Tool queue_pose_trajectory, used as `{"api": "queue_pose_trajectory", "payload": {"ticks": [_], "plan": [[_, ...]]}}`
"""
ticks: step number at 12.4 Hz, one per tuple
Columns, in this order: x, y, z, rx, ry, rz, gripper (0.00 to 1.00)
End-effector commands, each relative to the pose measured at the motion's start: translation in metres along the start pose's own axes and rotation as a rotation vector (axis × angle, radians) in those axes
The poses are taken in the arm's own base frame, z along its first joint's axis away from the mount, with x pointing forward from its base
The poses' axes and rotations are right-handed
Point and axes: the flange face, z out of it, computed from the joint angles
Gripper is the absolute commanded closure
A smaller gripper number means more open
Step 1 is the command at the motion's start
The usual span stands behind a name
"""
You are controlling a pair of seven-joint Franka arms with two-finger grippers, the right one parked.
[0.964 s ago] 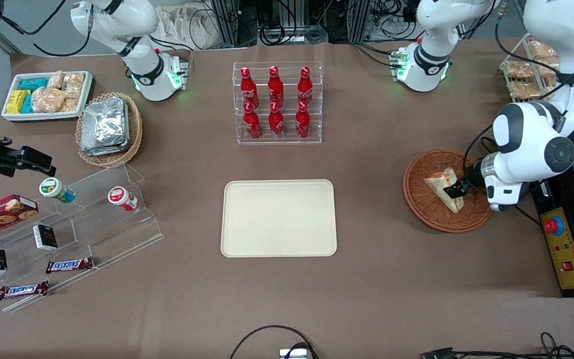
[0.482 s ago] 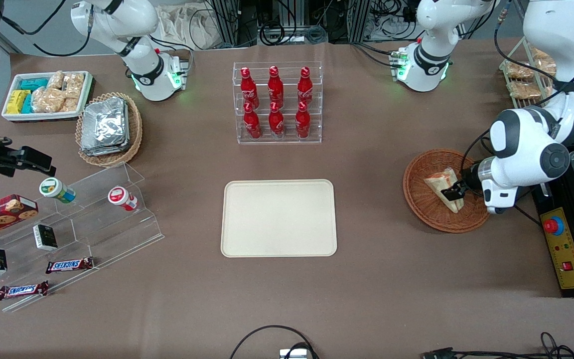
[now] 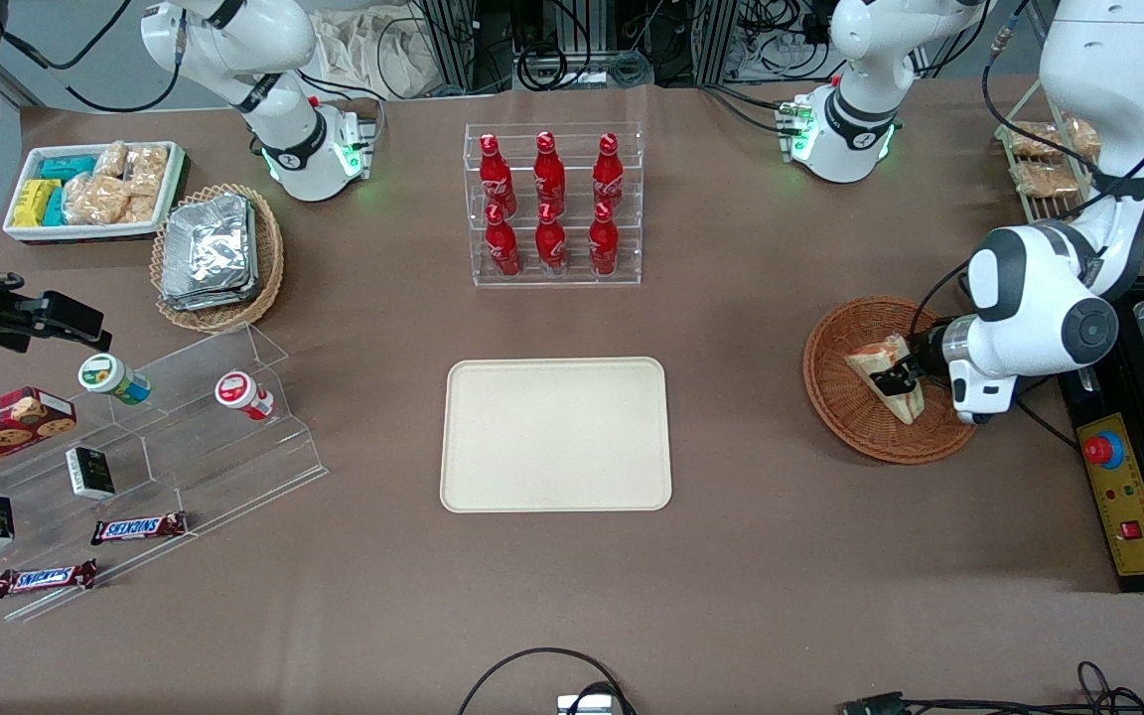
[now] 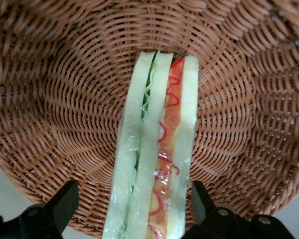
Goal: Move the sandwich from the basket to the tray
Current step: 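Descend the left gripper around the sandwich and close its fingers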
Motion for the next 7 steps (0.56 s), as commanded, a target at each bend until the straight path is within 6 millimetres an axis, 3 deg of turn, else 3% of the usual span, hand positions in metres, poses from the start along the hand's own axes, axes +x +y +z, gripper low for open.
{"api": "queue_pose_trajectory", "payload": {"ticks": [1, 2, 3, 4, 5, 7], "plan": [[-0.001, -0.001, 0.003, -0.005, -0.002, -0.015, 0.10], [-0.001, -0.001, 0.002, -0.001, 0.004, -0.009, 0.35], [-0.002, 0.000, -0.001, 0.004, 0.003, -0.003, 0.76], [-0.004, 0.001, -0.007, 0.013, 0.000, 0.004, 0.92], [-0.004, 0.003, -0.015, 0.025, 0.003, 0.016, 1.00], [-0.001, 0.008, -0.041, 0.079, 0.074, 0.073, 1.00]]}}
